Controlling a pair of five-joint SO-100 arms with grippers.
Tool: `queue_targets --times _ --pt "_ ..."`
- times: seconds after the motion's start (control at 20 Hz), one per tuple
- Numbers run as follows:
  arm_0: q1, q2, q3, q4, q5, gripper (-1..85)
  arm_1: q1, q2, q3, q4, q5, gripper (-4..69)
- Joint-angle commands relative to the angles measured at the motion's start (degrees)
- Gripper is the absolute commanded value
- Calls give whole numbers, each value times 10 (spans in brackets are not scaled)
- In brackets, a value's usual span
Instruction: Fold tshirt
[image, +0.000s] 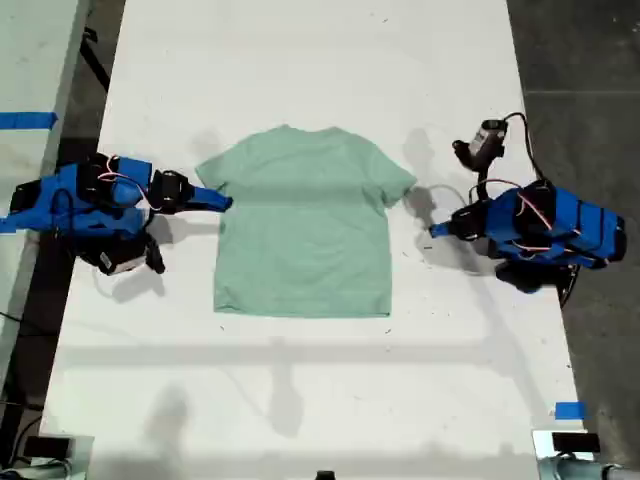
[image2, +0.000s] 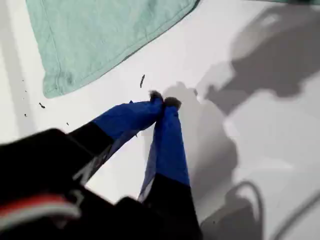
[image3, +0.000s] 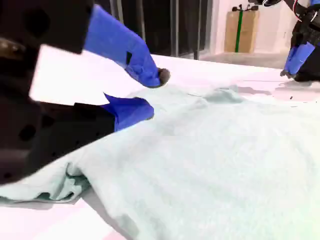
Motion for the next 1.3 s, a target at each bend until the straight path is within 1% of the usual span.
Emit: queue_targets --times 0.0,0.25,0.4,0.55,0.65,0.75,0.8,0.9,1.05,1.15,1.25 --pt "90 56 -18 -1 -202 1 -100 4 -76 41 455 -9" --pt "92 55 -28 1 -202 1 -95 -6 -93 39 441 -9" --pt "92 46 -48 3 -202 1 -86 -78 -146 15 414 -9" --pt "94 -24 -83 -18 -202 1 -50 -260 -265 -4 341 -9" --pt "94 -133 -151 -21 -193 1 -14 -385 -367 16 276 -9" --pt "72 -256 -246 -3 -153 1 29 -488 -458 45 207 -9" --pt "52 -321 -300 18 -122 1 52 -528 -496 56 172 -9" --pt "6 -431 -415 88 -54 1 94 -613 -576 90 108 -9" --pt "-87 -556 -573 211 63 1 151 -710 -664 120 25 -9" --pt "-145 -621 -648 270 141 1 185 -764 -712 134 -22 -9" --pt "-174 -679 -719 302 191 1 211 -821 -766 153 -65 -10"
